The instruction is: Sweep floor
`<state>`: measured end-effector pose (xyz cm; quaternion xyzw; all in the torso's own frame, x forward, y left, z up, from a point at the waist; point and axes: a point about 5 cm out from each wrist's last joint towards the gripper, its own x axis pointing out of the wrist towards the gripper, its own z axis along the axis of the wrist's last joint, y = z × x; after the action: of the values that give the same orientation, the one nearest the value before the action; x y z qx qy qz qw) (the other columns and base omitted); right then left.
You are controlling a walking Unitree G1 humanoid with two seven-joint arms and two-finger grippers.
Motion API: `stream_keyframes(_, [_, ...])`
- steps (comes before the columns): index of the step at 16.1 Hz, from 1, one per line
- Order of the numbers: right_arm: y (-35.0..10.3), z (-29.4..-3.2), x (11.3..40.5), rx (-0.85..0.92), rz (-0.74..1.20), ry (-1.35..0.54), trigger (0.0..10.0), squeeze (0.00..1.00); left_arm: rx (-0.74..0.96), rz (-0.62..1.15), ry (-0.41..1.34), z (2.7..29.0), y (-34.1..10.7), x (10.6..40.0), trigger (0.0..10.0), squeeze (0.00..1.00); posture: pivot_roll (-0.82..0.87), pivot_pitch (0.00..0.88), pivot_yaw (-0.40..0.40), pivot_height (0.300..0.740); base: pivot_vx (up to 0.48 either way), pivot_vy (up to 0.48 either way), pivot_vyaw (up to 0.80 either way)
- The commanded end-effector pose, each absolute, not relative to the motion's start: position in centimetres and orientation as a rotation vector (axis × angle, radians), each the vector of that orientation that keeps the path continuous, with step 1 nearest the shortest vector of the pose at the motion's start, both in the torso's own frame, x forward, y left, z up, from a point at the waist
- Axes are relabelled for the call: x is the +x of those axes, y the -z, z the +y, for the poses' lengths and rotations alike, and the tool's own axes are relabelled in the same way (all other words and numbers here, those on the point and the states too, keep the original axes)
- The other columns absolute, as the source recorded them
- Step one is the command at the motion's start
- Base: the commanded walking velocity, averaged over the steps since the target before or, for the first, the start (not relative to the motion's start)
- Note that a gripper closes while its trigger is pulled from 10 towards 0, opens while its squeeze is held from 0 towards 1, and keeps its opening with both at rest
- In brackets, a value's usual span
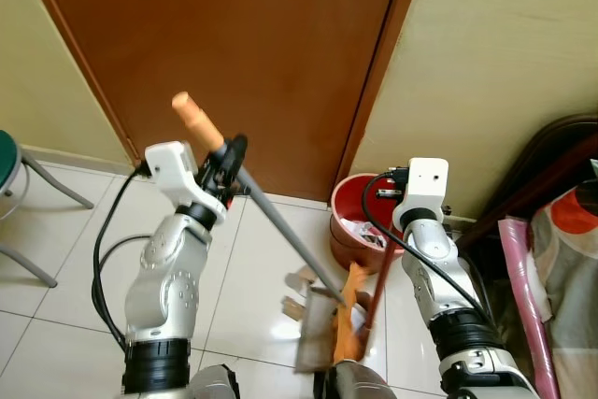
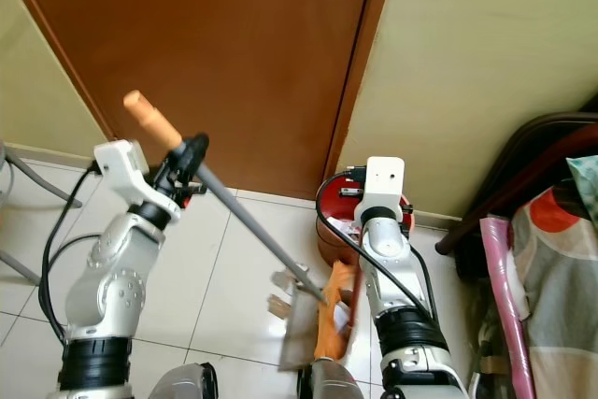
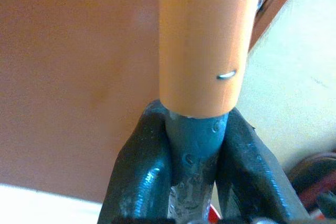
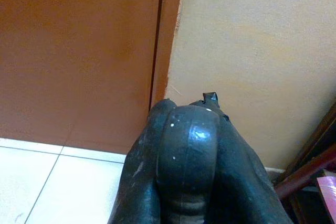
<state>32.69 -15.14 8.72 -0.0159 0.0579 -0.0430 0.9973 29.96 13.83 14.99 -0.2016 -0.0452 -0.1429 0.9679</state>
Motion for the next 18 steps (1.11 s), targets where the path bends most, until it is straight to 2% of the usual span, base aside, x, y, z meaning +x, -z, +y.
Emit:
stream_keyframes(1, [-9.1, -15.4, 32.8, -0.023, 0.098, 0.084, 10.0, 0.0, -0.329, -0.209, 0.236, 15.5, -17.1, 30.3, 10.0, 0.0, 0.01, 0.121, -0.073, 0.74, 0.0, 0.0, 0.0])
stream_keyframes(4, [-8.7, -16.7, 31.9, 0.003, 0.079, 0.096, 10.0, 0.0, -0.219, -0.224, 0.141, 19.0, -17.8, 29.8, 10.0, 0.0, 0.01, 0.109, -0.063, 0.74, 0.0, 0.0, 0.0])
stream_keyframes(6, [-8.1, -17.8, 30.9, 0.004, 0.082, 0.111, 10.0, 0.0, -0.175, -0.198, 0.107, 20.2, -16.8, 29.0, 10.0, 0.0, 0.01, 0.103, -0.061, 0.74, 0.0, 0.0, 0.0])
stream_keyframes(9, [-7.8, -18.7, 29.6, 0.033, 0.063, 0.129, 10.0, 0.0, -0.163, -0.148, 0.118, 19.9, -15.3, 28.1, 10.0, 0.0, 0.01, 0.094, -0.062, 0.74, 0.0, 0.0, 0.0])
stream_keyframes(10, [-7.8, -18.6, 29.2, 0.057, 0.057, 0.118, 10.0, 0.0, -0.103, -0.118, 0.145, 19.6, -14.3, 27.8, 10.0, 0.0, 0.01, 0.092, -0.058, 0.74, 0.0, 0.0, 0.0])
stream_keyframes(14, [-8.6, -18.2, 29.3, 0.064, 0.026, 0.092, 10.0, 0.0, -0.094, -0.068, 0.213, 17.8, -12.6, 27.1, 10.0, 0.0, 0.0, 0.1, -0.043, 0.74, 0.0, 0.0, 0.0])
stream_keyframes(18, [-9.3, -18.3, 29.8, 0.073, 0.014, 0.088, 10.0, 0.0, -0.094, -0.055, 0.237, 17.1, -11.9, 26.8, 10.0, 0.0, 0.0, 0.104, -0.048, 0.74, 0.0, -0.157, -0.8])
